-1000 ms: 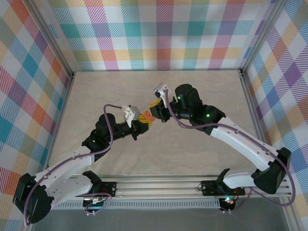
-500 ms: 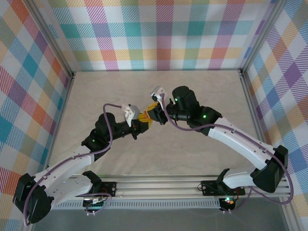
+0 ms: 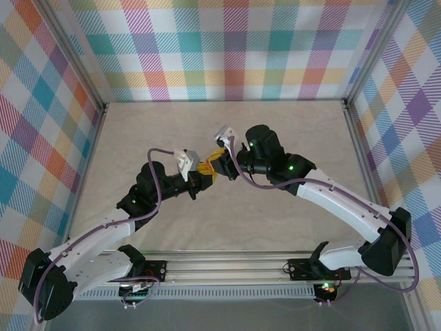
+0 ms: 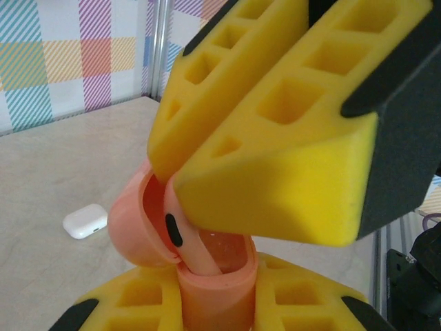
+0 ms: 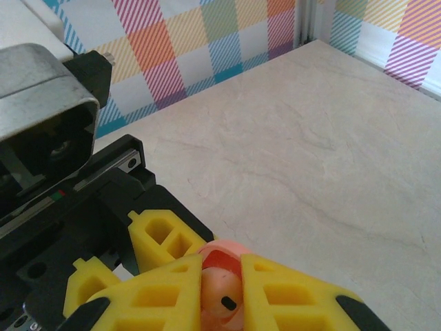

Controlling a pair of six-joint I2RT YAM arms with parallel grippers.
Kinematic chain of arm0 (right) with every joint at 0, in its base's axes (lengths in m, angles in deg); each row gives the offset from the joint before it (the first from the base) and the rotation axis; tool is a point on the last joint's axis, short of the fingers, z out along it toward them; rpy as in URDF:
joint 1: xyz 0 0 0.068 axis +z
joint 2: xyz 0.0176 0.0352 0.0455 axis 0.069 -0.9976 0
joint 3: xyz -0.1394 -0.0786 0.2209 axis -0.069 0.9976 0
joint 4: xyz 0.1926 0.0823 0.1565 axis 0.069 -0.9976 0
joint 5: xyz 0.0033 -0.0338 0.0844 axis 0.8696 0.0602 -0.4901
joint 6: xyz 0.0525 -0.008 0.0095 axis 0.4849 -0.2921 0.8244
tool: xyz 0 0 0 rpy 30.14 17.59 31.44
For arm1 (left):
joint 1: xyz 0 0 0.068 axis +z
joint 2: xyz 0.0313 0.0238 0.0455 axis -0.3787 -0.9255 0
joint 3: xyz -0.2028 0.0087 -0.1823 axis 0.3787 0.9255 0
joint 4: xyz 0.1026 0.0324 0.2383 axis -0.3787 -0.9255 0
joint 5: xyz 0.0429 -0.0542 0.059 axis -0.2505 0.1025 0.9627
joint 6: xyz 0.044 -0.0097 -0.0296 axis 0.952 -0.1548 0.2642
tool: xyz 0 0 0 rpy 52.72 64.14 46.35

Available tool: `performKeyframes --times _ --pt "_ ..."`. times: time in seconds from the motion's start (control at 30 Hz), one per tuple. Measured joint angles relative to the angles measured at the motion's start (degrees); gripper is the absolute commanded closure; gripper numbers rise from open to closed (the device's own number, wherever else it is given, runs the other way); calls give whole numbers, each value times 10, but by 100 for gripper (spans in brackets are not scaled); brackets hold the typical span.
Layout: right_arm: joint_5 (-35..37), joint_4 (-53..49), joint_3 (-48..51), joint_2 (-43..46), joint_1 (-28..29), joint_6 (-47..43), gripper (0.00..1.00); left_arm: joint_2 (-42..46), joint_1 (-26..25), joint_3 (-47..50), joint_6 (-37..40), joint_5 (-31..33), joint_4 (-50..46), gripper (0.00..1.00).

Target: Insert wireless bluetooth earbuds into charging case

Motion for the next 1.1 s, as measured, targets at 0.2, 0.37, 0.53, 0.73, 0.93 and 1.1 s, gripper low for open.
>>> performKeyframes --times 0.2,0.37,0.53,0.73,0.93,1.1 --pt "-3 10 10 0 0 3 75 0 0 0 -2 7 -4 90" --pt "-8 13 14 1 3 5 69 2 0 -2 -2 8 -5 90" --pt "-8 12 14 5 3 12 65 7 0 -2 -2 7 -7 90" --pt "10 -10 0 10 4 33 61 9 0 -2 -2 7 -9 90" --pt "25 -60 -63 13 3 54 59 25 0 -2 -1 7 -9 90" --pt "36 -100 -101 14 -14 70 57 48 0 2 3 6 -14 90"
